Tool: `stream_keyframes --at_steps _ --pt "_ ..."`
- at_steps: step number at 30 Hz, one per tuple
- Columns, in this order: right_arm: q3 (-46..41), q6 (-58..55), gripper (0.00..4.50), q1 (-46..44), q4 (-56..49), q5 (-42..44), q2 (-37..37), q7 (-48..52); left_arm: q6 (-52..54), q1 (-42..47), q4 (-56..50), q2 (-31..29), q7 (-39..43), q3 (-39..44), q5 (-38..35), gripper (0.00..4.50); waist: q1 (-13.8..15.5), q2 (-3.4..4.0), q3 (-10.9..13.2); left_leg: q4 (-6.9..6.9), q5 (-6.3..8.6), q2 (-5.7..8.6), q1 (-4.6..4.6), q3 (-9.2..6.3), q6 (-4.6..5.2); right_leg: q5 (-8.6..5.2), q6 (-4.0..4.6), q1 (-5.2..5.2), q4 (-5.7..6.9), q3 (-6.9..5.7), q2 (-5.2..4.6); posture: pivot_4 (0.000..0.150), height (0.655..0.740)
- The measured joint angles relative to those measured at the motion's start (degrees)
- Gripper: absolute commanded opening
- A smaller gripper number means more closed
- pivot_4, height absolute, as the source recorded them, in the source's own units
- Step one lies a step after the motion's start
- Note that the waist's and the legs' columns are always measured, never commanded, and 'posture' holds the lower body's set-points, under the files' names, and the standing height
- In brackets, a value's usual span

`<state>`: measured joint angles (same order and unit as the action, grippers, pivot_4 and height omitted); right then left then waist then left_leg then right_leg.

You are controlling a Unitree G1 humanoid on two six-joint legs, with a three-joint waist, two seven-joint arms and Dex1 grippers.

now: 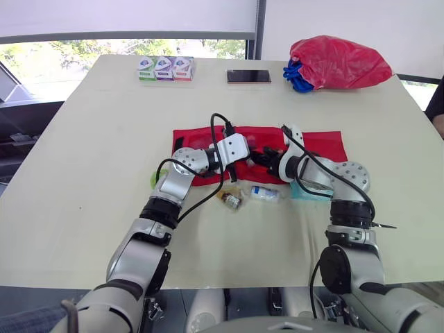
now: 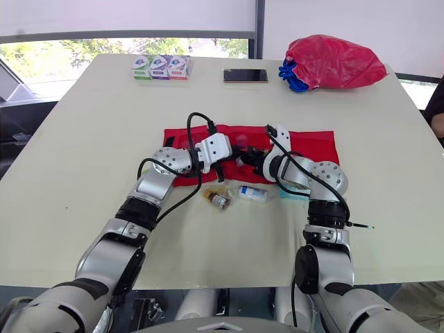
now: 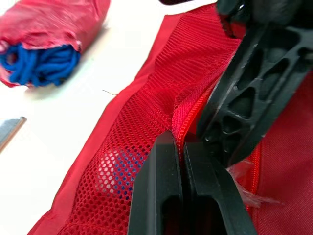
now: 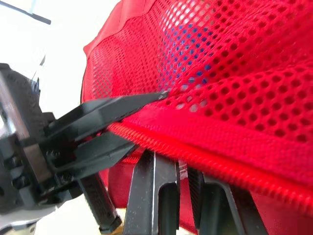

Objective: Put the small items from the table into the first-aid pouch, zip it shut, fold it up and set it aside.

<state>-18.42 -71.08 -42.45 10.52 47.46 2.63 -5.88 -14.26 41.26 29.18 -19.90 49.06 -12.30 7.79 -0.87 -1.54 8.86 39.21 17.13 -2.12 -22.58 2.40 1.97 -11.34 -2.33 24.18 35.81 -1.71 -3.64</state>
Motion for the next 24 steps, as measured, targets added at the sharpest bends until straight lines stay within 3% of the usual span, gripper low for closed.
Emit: stream_keyframes --at_steps 10,13,16,17,24 --pt "1.4 7.6 0.10 -0.1 4.4 -4.4 0.4 5.5 0.0 -0.3 -0.5 0.1 -0.7 0.1 -0.2 0.00 0.0 0.00 0.0 0.00 0.00 0.00 0.01 0.02 -0.01 0.00 0.00 0.00 0.00 0.00 0.00 0.150 0.7400" --pt "2.4 7.6 1.04 0.6 4.0 -4.9 -0.4 7.2 -0.2 -0.3 -0.5 0.1 -0.6 0.1 -0.2 0.00 0.1 0.00 0.0 0.00 0.00 0.00 0.00 0.01 -0.01 0.00 0.00 -0.01 0.00 0.00 0.00 0.150 0.7400" --pt "3.9 6.3 2.66 2.4 2.3 -5.1 -1.9 9.4 -0.6 0.0 0.5 0.1 -0.7 0.2 -0.3 0.00 0.0 0.00 0.0 0.00 0.00 0.00 0.00 0.04 -0.01 0.00 0.00 0.00 0.00 0.01 0.00 0.150 0.7400" --pt "4.0 6.1 2.97 2.7 1.5 -5.0 -2.3 9.8 -0.6 0.4 1.0 0.0 -0.7 0.5 -0.5 0.00 0.0 0.00 0.0 0.00 0.00 0.00 0.02 0.03 -0.01 0.00 0.00 0.00 0.00 0.01 0.00 0.150 0.7400" --pt "8.0 2.2 2.97 5.7 -6.8 -5.2 -9.2 14.4 0.2 2.0 5.6 1.0 0.8 0.7 -3.5 0.00 0.1 0.01 0.0 0.04 0.00 0.01 0.04 0.02 0.00 -0.01 0.00 -0.01 -0.03 0.01 0.00 0.150 0.7400"
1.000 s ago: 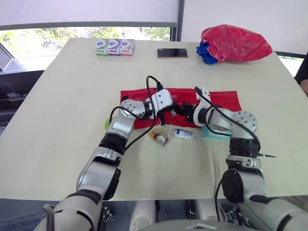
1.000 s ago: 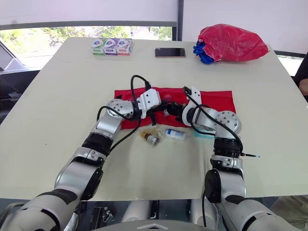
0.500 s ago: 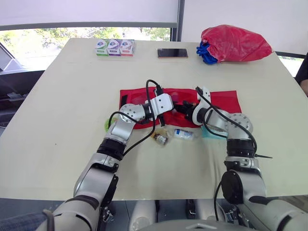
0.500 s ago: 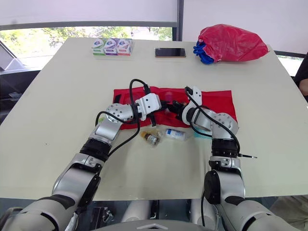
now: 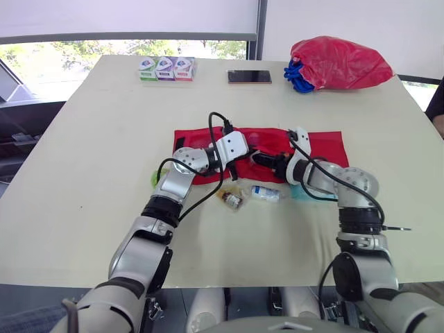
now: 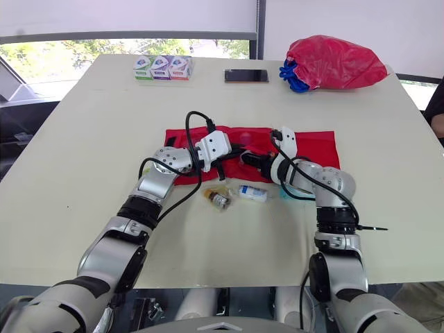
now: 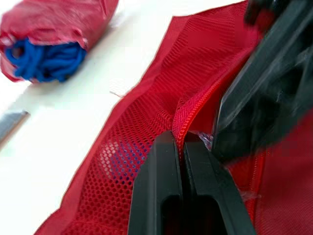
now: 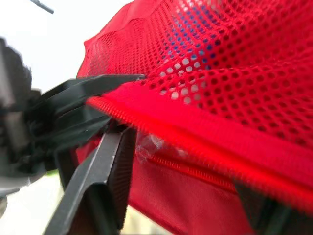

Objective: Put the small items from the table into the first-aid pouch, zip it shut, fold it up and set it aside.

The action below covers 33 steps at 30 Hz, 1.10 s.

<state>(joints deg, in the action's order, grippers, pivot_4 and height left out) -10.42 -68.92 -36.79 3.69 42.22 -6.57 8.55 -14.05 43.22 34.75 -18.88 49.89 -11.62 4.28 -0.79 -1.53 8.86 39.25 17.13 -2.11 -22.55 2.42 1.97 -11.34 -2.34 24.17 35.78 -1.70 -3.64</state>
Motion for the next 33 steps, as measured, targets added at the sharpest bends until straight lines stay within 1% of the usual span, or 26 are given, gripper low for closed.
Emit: stream_keyframes --at_steps 3,6,8,11,13,14,15,16,18,19,20,21,22,23,25,28,33 --pt "3.1 -0.3 2.97 2.4 -6.1 -0.1 -4.7 4.2 0.5 1.0 1.4 0.1 0.8 0.4 -1.2 0.00 0.0 0.00 0.0 -0.01 0.00 0.00 -0.02 -0.01 0.00 0.00 0.00 0.01 -0.04 -0.01 0.01 0.150 0.7400" --pt "6.1 2.7 2.97 4.8 -12.5 -0.8 -9.8 9.6 1.3 1.9 2.2 0.2 1.9 1.1 -2.5 0.00 0.0 0.00 0.0 0.00 0.00 0.01 0.00 -0.01 0.01 -0.01 -0.01 0.01 -0.11 0.00 0.00 0.150 0.7400" --pt "7.9 7.4 2.97 7.5 -16.6 -2.5 -14.3 14.2 1.4 2.0 2.9 0.2 2.6 1.2 -3.1 0.00 0.2 -0.01 0.0 0.00 0.01 0.02 -0.01 -0.02 0.01 -0.01 -0.01 0.00 -0.14 -0.01 0.00 0.150 0.7400" --pt "9.7 20.5 2.97 14.4 -22.8 -7.8 -22.9 23.6 2.8 2.3 4.1 0.0 4.2 2.4 -4.6 0.00 0.3 -0.01 0.0 0.00 0.01 0.05 -0.06 -0.04 0.01 -0.02 -0.04 -0.01 -0.26 0.01 0.00 0.150 0.7400" --pt "9.4 24.2 2.97 16.0 -23.6 -8.7 -24.5 26.6 3.5 2.5 4.5 0.1 4.8 2.6 -5.1 0.00 0.2 -0.02 0.0 0.01 0.01 0.06 -0.06 -0.04 0.01 -0.02 -0.04 -0.02 -0.27 0.01 0.01 0.150 0.7400" --pt "9.1 29.1 2.97 18.4 -24.4 -9.6 -27.1 31.3 4.1 2.7 4.6 0.2 5.9 2.7 -6.0 0.00 0.2 -0.03 0.0 0.03 0.01 0.05 -0.04 -0.04 0.01 -0.02 -0.04 -0.03 -0.26 0.01 0.02 0.150 0.7400" --pt "8.2 32.7 3.39 20.7 -24.8 -10.4 -30.3 36.0 4.8 2.8 4.6 0.0 6.9 2.9 -6.8 0.00 0.2 -0.04 0.0 0.05 0.01 0.04 -0.01 -0.05 0.01 -0.02 -0.04 -0.04 -0.24 0.00 0.03 0.150 0.7400" --pt "7.1 35.2 3.39 21.8 -24.7 -10.5 -31.9 39.1 4.8 2.9 4.7 0.1 7.4 3.0 -6.8 0.00 0.2 -0.03 0.0 0.07 0.00 0.04 -0.02 -0.02 0.01 -0.02 -0.04 -0.03 -0.24 0.03 0.05 0.150 0.7400" --pt "4.1 40.9 4.15 25.9 -22.2 -10.3 -39.4 49.5 4.7 3.3 5.0 -0.5 10.2 2.8 -7.2 0.00 0.6 -0.05 0.0 0.08 0.01 0.05 0.01 -0.09 0.01 -0.02 -0.04 -0.12 -0.30 0.02 0.07 0.150 0.7400" --pt "0.2 44.1 4.47 27.6 -18.9 -9.4 -42.9 56.6 4.7 3.6 6.3 -1.4 11.2 3.1 -7.4 0.00 0.7 -0.06 0.0 0.11 0.01 0.05 0.03 -0.07 0.01 -0.02 -0.04 -0.16 -0.34 0.04 0.07 0.150 0.7400" --pt "0.0 44.2 4.47 27.6 -18.8 -9.4 -43.0 56.8 4.7 3.6 6.4 -1.4 11.2 3.2 -7.4 0.00 0.8 -0.06 0.0 0.11 0.01 0.05 0.11 -0.02 0.01 -0.02 -0.04 -0.22 -0.34 0.08 0.07 0.150 0.7400" --pt "-2.1 45.6 4.47 27.8 -17.4 -8.1 -43.8 60.3 4.7 3.7 7.1 -1.6 11.3 3.3 -7.4 0.00 0.7 -0.06 0.0 0.11 0.01 0.03 0.15 -0.01 0.01 -0.02 -0.04 -0.24 -0.34 0.09 0.08 0.150 0.7400" --pt "-2.8 46.0 4.47 27.8 -17.0 -7.6 -44.2 61.7 4.7 3.9 7.3 -1.5 11.3 3.3 -7.4 0.00 0.6 -0.06 0.0 0.11 0.01 0.03 0.16 -0.01 0.01 -0.02 -0.04 -0.24 -0.32 0.09 0.08 0.150 0.7400" --pt "-4.5 47.5 4.47 28.6 -15.6 -6.5 -46.0 65.7 4.4 4.4 7.9 -1.0 11.7 3.3 -7.4 0.00 0.8 -0.06 0.0 0.11 0.00 0.03 0.16 -0.04 0.01 -0.02 -0.04 -0.25 -0.28 0.08 0.09 0.150 0.7400" --pt "-7.1 48.0 4.47 29.6 -13.7 -5.2 -48.1 69.4 4.0 4.9 8.7 -1.0 12.4 3.3 -7.4 0.00 1.2 -0.06 0.0 0.12 0.00 0.03 0.19 -0.04 0.00 -0.02 -0.03 -0.25 -0.26 0.09 0.10 0.150 0.7400" --pt "-10.6 48.2 4.47 30.4 -11.8 -4.2 -50.1 72.7 3.9 4.9 9.0 -1.0 13.1 3.3 -7.6 0.00 1.4 -0.06 0.0 0.12 0.00 0.02 0.20 -0.01 0.00 -0.02 -0.02 -0.25 -0.25 0.11 0.10 0.150 0.7400" --pt "-13.1 48.7 4.47 30.5 -10.6 -3.4 -52.0 75.9 3.7 4.9 9.7 -1.0 14.1 3.3 -7.8 0.00 1.6 -0.06 0.0 0.15 0.00 0.03 0.20 0.00 0.00 -0.02 -0.03 -0.25 -0.24 0.12 0.09 0.150 0.7400"
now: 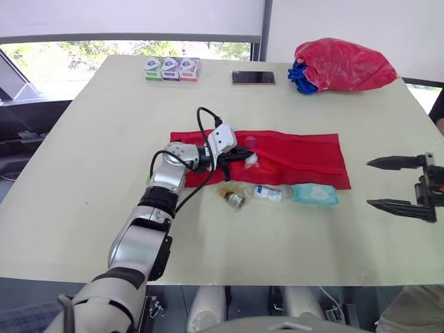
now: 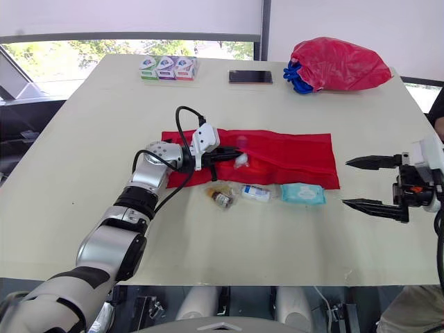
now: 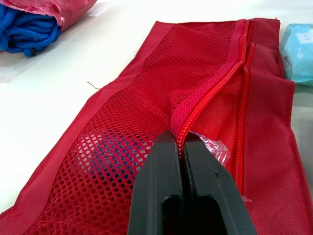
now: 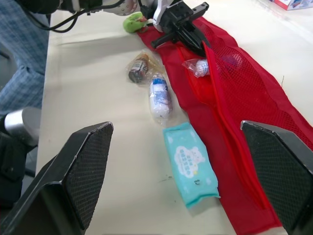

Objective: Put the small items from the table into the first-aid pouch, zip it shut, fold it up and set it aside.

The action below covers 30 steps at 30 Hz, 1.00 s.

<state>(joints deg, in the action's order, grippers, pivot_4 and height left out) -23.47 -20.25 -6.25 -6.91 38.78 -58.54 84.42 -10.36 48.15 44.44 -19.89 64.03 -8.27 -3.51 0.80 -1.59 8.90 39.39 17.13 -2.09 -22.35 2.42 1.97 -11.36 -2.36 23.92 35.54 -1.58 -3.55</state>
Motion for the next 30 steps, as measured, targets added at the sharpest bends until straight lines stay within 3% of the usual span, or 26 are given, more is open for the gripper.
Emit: stream_keyframes --at_steps 5,10,16,22,30 --pt "0.0 -0.6 4.47 -0.3 -0.3 0.2 -0.6 -0.6 0.0 0.2 0.2 0.0 0.6 0.0 0.0 0.00 0.0 0.00 0.0 0.02 0.00 0.00 0.00 0.00 0.00 0.00 0.00 0.00 0.03 0.00 -0.01 0.150 0.7400" --pt "4.0 -3.4 4.47 0.1 -4.7 -3.3 -0.4 -7.6 -0.3 0.7 1.2 0.2 0.5 0.0 0.0 0.00 0.0 0.00 0.0 0.03 -0.01 0.00 0.00 -0.01 -0.01 0.00 0.00 0.01 0.06 0.00 0.00 0.150 0.7400" --pt "18.6 -7.3 4.47 -2.0 -15.7 -9.9 4.4 -18.1 -1.0 1.1 1.3 0.3 -0.1 0.0 0.1 0.00 0.0 0.00 0.0 0.10 -0.01 0.00 -0.02 0.01 -0.01 0.00 -0.01 0.01 0.06 0.01 -0.01 0.150 0.7400" --pt "31.2 -7.3 4.47 -11.9 -14.0 -19.9 8.4 -23.5 -1.5 1.1 1.5 0.5 -0.5 -0.1 0.4 0.00 0.1 -0.01 0.0 0.18 -0.01 0.00 -0.05 -0.05 -0.01 -0.01 0.01 0.01 0.09 -0.03 0.02 0.150 0.7400" --pt "42.3 0.6 4.47 -16.9 -5.7 -29.0 16.0 -23.0 -2.0 1.2 1.6 1.0 -1.0 -0.2 1.1 0.00 0.1 -0.01 0.0 0.18 -0.11 0.01 -0.10 -0.02 -0.19 0.00 0.00 0.01 0.05 -0.04 0.02 0.150 0.7400"
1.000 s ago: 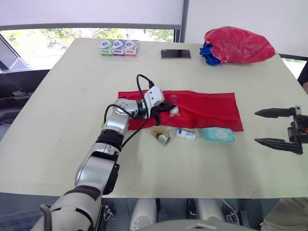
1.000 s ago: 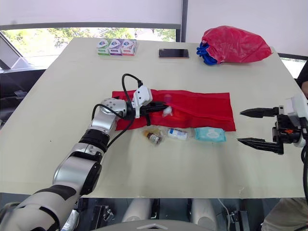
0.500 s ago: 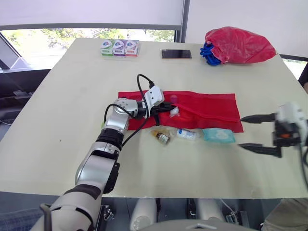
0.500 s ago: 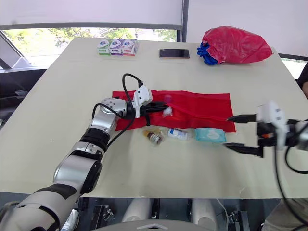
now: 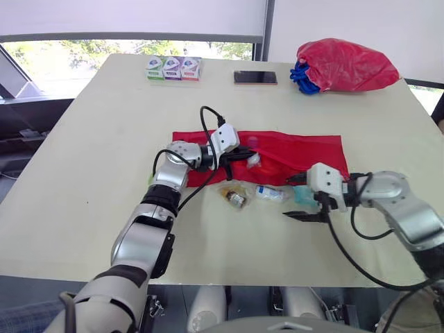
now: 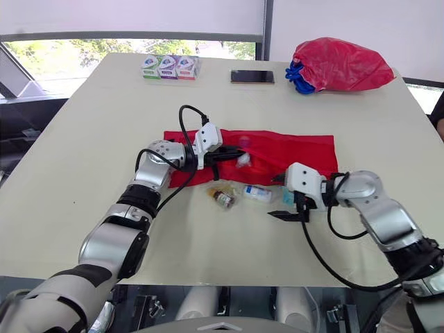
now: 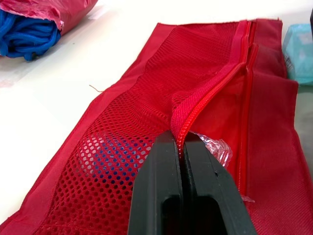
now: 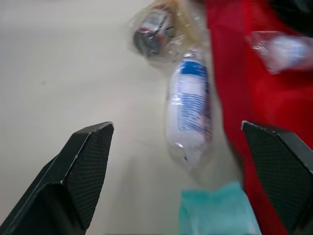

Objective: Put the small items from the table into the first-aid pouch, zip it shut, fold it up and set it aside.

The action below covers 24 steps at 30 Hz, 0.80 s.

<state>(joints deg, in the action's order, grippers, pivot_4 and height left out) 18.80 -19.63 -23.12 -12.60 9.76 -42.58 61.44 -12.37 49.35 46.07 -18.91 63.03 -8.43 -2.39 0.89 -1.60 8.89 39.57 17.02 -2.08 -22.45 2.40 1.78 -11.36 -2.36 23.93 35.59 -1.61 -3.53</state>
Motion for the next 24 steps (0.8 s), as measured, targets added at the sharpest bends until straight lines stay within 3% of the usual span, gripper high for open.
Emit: stream_keyframes --at_steps 3,4,5,9,11,13,19,22,24 --pt "1.9 0.1 4.47 -1.5 2.8 -3.2 2.0 -1.0 -0.2 0.0 0.2 0.0 -0.4 0.0 0.0 0.00 -0.1 0.00 0.0 0.01 0.00 0.00 0.01 0.02 0.00 0.00 0.00 0.00 0.02 0.02 0.00 0.150 0.7400" --pt "2.9 -0.4 3.90 -3.0 4.2 -4.7 3.5 -2.1 -0.2 0.0 0.3 0.3 -0.7 0.0 0.0 0.00 -0.1 0.00 0.0 0.01 0.00 -0.01 0.03 0.02 0.00 0.00 0.00 0.01 0.07 0.01 0.01 0.150 0.7400" --pt "2.9 -0.4 3.72 -3.1 4.2 -4.8 3.7 -2.2 -0.3 0.0 0.3 0.4 -0.7 0.0 0.0 0.00 -0.1 0.00 0.0 0.01 0.00 -0.01 0.03 0.01 0.00 0.00 0.00 0.01 0.08 0.01 0.01 0.150 0.7400" --pt "3.0 -1.3 1.98 -3.6 4.2 -5.8 4.4 -2.7 -0.4 0.0 0.3 0.4 -0.8 0.0 0.0 0.00 0.0 0.00 0.0 0.01 0.00 -0.02 0.03 -0.02 0.01 0.00 0.01 0.00 0.11 -0.01 0.03 0.150 0.7400" --pt "2.9 -1.6 0.86 -3.5 4.1 -6.0 4.4 -2.7 -0.4 0.0 0.4 0.4 -0.9 0.0 0.0 0.00 -0.1 0.00 0.0 0.01 0.00 -0.01 0.03 0.00 0.01 0.00 0.01 0.00 0.10 0.01 0.02 0.150 0.7400" --pt "2.6 -2.6 0.15 -3.5 3.3 -6.0 4.3 -2.9 -0.5 0.0 0.7 0.4 -1.0 0.0 0.0 0.00 -0.1 0.00 0.0 0.01 0.00 -0.01 0.04 -0.01 0.01 0.00 0.01 0.00 0.11 0.00 0.02 0.150 0.7400" --pt "-1.2 -14.2 0.07 -2.5 -0.8 -0.7 5.0 -3.9 -0.5 0.0 0.7 0.4 -1.1 0.0 0.0 0.00 -0.1 0.01 0.0 0.01 0.05 -0.02 0.04 -0.03 0.09 0.01 0.02 0.01 0.15 0.00 0.02 0.150 0.7400" --pt "-5.8 -28.1 0.07 -3.0 -4.5 4.9 7.6 -6.8 -0.5 0.0 0.7 0.4 -1.1 0.0 0.0 0.00 -0.1 0.00 0.0 0.01 0.05 -0.03 0.04 -0.05 0.09 0.01 0.03 0.00 0.19 -0.01 0.02 0.150 0.7400" --pt "-11.2 -43.0 0.07 -5.6 -4.7 8.8 13.2 -12.8 -0.6 0.1 0.8 0.4 -1.1 0.0 0.0 0.00 -0.1 0.02 0.0 0.01 0.05 -0.03 0.05 -0.05 0.09 0.02 0.04 0.01 0.22 -0.02 0.02 0.150 0.7400"
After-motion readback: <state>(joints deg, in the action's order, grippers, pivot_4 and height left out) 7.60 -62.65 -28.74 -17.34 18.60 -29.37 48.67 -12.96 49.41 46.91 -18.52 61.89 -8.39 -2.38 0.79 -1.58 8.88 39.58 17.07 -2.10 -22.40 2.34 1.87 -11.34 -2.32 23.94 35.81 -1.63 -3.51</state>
